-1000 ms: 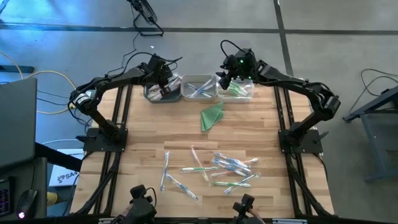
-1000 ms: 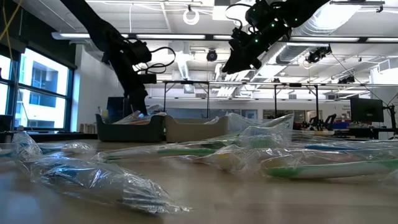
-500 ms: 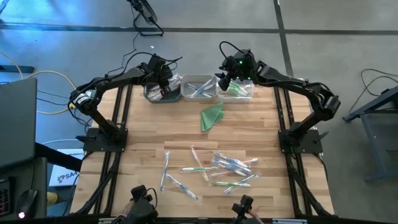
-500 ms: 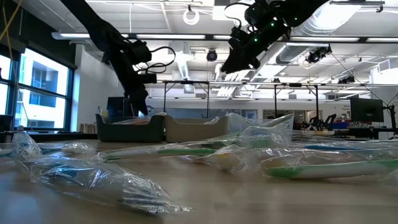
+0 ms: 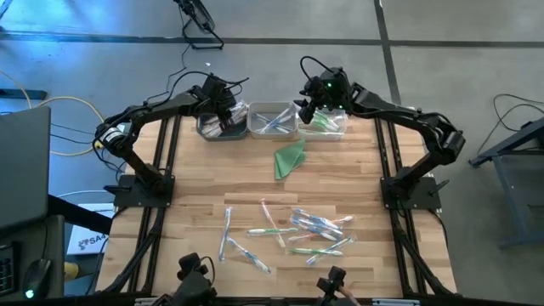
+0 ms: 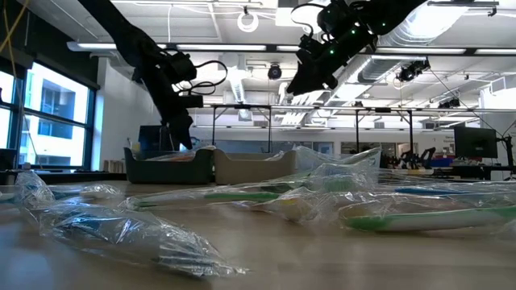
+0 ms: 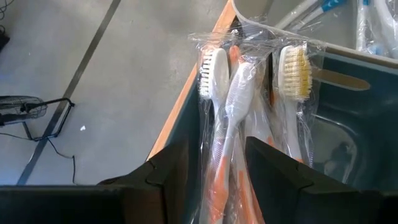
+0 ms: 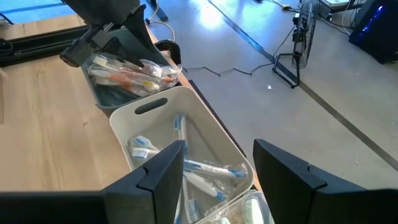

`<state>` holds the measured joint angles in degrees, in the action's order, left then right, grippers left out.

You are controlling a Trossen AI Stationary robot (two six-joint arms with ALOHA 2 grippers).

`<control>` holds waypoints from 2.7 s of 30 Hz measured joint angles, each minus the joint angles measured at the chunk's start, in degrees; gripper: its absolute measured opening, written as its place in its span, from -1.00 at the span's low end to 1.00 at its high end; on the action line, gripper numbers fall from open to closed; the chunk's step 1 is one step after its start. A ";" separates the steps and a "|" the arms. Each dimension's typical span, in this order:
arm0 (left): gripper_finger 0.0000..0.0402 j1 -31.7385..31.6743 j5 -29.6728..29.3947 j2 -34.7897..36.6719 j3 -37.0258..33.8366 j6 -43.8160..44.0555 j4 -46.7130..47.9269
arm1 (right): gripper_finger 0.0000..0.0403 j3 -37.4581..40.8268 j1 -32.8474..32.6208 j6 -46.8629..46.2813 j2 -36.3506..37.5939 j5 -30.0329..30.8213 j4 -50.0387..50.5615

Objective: Pick & Place Toothbrushes
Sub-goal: Put the blue toothbrush into the gray bin

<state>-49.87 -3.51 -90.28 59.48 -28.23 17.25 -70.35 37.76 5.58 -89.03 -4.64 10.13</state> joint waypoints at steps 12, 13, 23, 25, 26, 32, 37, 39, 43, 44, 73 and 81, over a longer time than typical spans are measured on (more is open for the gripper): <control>-0.23 0.00 0.10 0.02 0.00 0.02 -1.05 | -0.07 0.00 0.00 0.04 0.00 0.00 0.00; -0.23 0.00 0.12 0.02 0.00 0.05 -0.95 | -0.07 0.00 0.00 0.04 -0.02 0.00 0.00; -0.23 0.02 6.09 3.44 0.48 7.42 -0.09 | -0.07 0.00 0.00 0.04 -0.01 0.00 0.00; -0.23 0.02 7.86 5.97 0.50 7.56 1.71 | -0.07 0.00 -0.04 0.04 -0.02 0.00 0.02; -0.23 0.02 8.73 7.31 0.50 7.56 2.67 | -0.07 0.00 -0.18 0.04 -0.02 0.02 0.02; -0.23 0.02 16.16 14.87 0.50 7.61 6.05 | -0.07 0.00 -0.98 0.04 -0.02 0.04 0.02; -0.23 0.48 27.85 19.56 0.50 11.46 6.63 | -0.07 0.00 -2.05 0.04 -0.01 0.04 0.01; -0.23 0.50 30.63 21.38 0.50 13.57 7.24 | -0.07 0.00 -2.52 0.18 0.00 0.03 0.00; -0.23 0.46 31.48 24.10 0.50 15.50 6.93 | -0.07 0.00 -3.71 0.15 -0.01 0.04 0.00; -0.23 0.46 31.49 24.53 0.50 15.52 6.92 | -0.07 0.00 -4.18 0.15 -0.01 0.04 0.00; -0.23 0.42 31.43 25.20 0.50 37.21 6.46 | -0.07 -0.07 -20.37 -9.06 5.70 -1.12 25.40; -0.23 0.40 31.41 25.18 0.50 39.26 6.97 | -0.07 -0.07 -28.90 -11.85 5.70 -3.38 25.79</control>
<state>-49.46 27.90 -65.10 59.99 11.03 24.22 -70.41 8.86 -6.27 -83.33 -8.02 35.92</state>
